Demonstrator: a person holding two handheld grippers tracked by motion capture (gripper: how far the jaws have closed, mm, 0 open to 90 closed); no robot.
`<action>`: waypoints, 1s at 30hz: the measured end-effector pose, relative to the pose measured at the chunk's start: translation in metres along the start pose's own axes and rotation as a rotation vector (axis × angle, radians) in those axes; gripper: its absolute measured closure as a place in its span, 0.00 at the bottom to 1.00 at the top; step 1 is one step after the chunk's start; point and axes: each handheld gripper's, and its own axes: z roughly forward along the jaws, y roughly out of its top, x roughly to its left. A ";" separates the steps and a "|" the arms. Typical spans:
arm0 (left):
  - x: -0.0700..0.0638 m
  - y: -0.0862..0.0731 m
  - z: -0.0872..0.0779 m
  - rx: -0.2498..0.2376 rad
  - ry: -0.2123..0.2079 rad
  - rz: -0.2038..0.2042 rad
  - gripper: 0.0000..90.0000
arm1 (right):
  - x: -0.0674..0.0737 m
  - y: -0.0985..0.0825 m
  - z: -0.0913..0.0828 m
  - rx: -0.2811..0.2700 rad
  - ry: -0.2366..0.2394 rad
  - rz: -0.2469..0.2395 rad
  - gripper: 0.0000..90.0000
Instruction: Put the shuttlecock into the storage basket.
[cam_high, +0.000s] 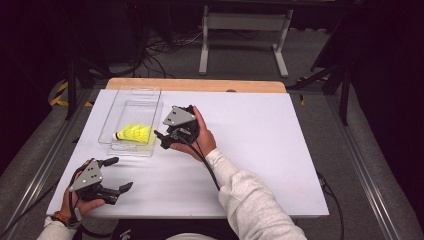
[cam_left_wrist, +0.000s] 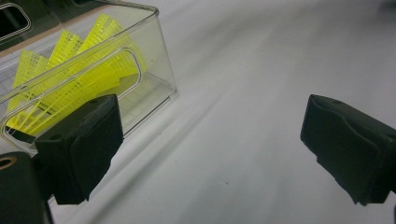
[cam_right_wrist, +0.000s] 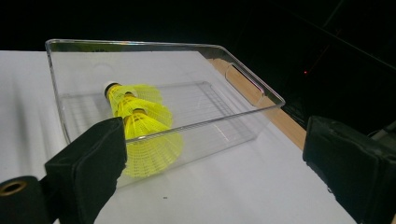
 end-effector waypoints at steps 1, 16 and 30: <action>0.000 0.000 0.000 0.000 0.000 0.000 0.07 | -0.001 0.000 -0.001 0.000 -0.004 -0.002 0.08; 0.000 0.000 0.000 0.005 0.004 0.003 0.07 | -0.007 -0.006 -0.012 0.008 -0.032 -0.009 0.08; 0.000 0.000 0.000 0.008 0.008 0.007 0.08 | -0.018 -0.021 -0.026 0.033 -0.055 0.011 0.08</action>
